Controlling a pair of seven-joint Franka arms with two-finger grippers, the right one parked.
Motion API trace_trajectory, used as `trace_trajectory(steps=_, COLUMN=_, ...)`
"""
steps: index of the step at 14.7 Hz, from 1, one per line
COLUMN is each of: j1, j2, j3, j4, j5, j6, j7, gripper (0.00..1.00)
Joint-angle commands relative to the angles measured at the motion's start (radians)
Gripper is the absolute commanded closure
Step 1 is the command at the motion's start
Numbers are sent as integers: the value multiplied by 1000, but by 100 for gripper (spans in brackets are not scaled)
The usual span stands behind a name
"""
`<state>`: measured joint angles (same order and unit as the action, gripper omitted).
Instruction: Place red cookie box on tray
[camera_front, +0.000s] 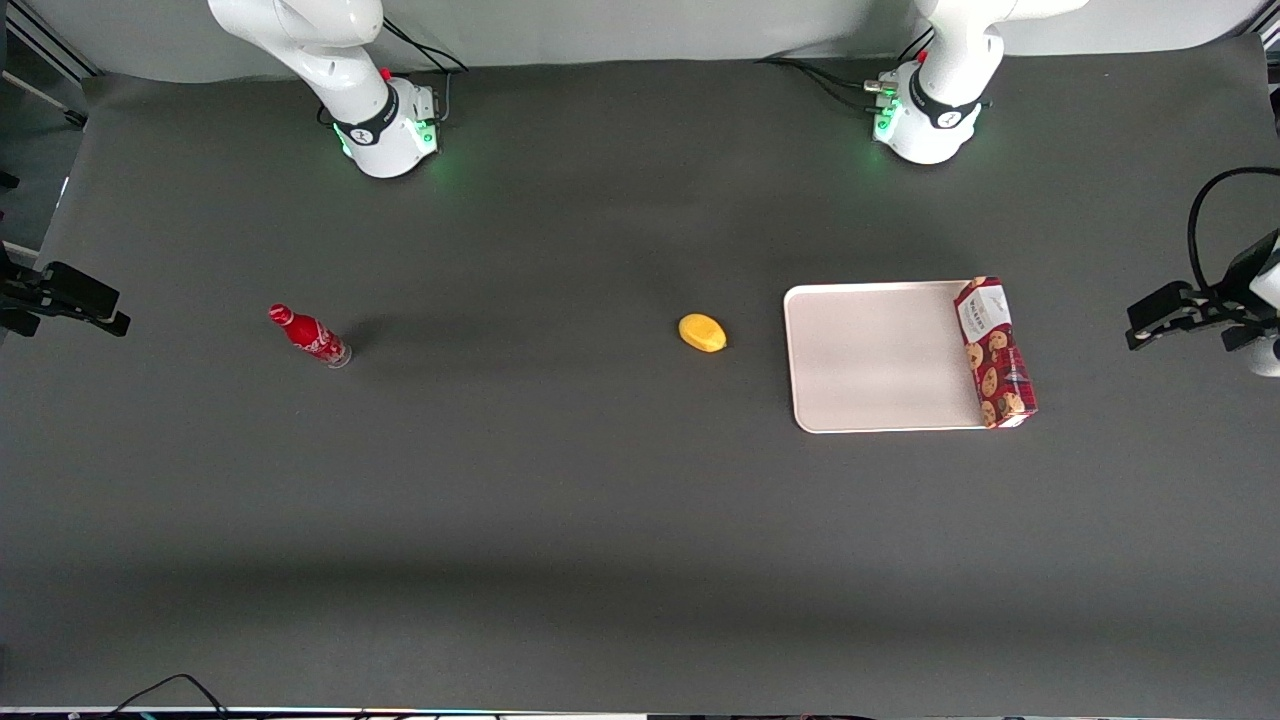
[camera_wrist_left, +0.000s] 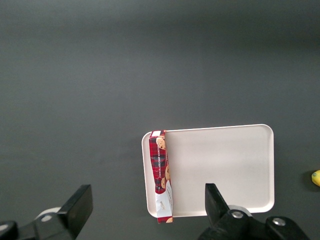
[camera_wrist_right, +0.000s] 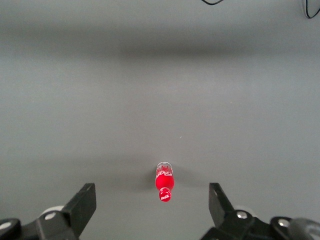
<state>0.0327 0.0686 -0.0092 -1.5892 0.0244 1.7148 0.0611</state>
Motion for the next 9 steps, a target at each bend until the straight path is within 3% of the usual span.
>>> trace_trajectory(steps=1, j1=-7, j2=20, j3=-18, j4=92, j5=19, j6=-76, j7=-17, gripper=0)
trace_trajectory(steps=9, j1=6, j2=-30, j3=-43, j4=74, j5=19, j6=-144, j7=-9, gripper=0)
